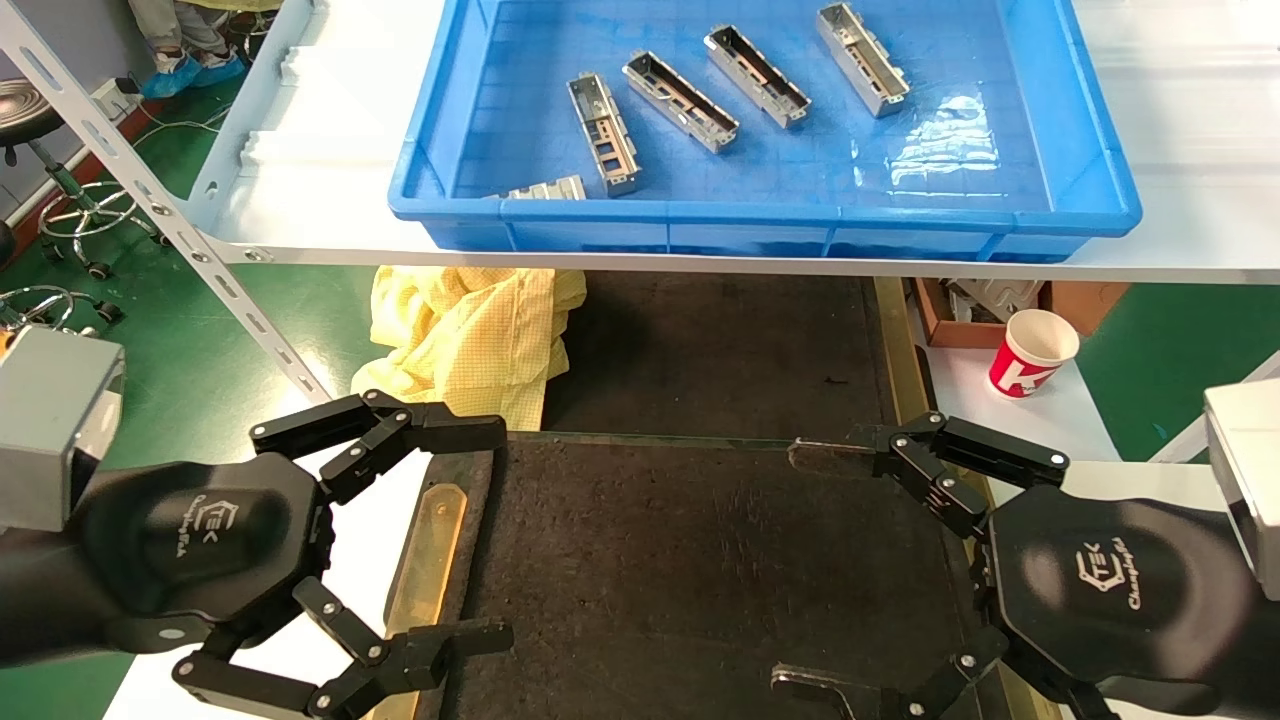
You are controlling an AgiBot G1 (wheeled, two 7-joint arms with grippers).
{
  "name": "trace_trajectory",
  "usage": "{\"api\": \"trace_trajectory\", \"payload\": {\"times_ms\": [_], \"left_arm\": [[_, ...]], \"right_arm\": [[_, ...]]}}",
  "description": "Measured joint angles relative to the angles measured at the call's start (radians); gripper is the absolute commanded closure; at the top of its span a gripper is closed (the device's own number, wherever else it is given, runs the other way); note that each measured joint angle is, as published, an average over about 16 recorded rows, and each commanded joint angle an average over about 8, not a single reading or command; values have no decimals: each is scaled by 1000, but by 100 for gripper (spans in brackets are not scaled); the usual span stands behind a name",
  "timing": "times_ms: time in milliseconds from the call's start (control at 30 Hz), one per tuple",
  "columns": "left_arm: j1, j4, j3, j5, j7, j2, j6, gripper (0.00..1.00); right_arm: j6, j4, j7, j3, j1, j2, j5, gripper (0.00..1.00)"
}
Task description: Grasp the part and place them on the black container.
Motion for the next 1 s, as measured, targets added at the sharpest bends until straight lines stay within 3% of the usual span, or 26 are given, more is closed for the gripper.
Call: {"api": "trace_trajectory", "payload": {"times_ms": [100,167,367,433,1000], "left_arm": [[0,0,0,0,0,0,0,0],[0,0,0,0,0,0,0,9],[0,0,0,0,0,0,0,83],[0,0,0,0,0,0,0,99],[0,0,0,0,0,0,0,100]], "right_arm": [[0,0,0,0,0,0,0,0],[0,0,0,0,0,0,0,0],[0,0,0,0,0,0,0,0],[0,0,0,0,0,0,0,0],[0,0,0,0,0,0,0,0]]}}
